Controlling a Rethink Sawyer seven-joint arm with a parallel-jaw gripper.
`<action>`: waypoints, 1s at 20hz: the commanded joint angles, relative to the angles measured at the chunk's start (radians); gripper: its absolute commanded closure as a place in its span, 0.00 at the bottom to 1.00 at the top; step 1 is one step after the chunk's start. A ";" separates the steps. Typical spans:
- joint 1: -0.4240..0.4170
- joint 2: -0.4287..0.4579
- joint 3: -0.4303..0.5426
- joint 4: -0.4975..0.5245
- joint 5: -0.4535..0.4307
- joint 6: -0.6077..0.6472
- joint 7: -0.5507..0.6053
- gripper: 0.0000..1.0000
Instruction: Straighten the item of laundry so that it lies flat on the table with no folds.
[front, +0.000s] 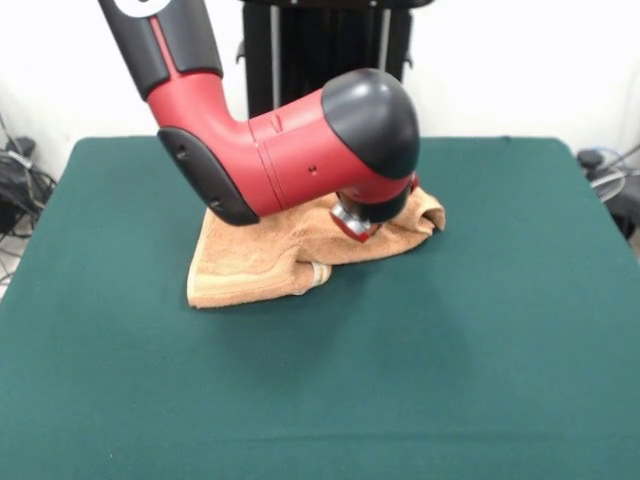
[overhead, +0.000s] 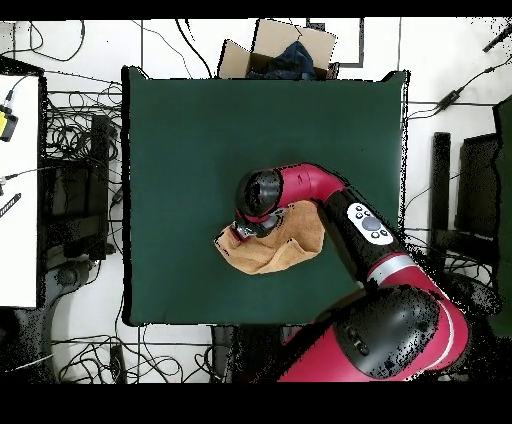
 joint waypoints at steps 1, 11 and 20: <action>-0.001 0.010 -0.050 -0.143 -0.117 -0.083 -0.206 1.00; -0.024 0.009 -0.054 -0.088 -0.121 -0.163 -0.148 1.00; -0.049 0.030 -0.055 -0.071 -0.130 -0.206 -0.145 1.00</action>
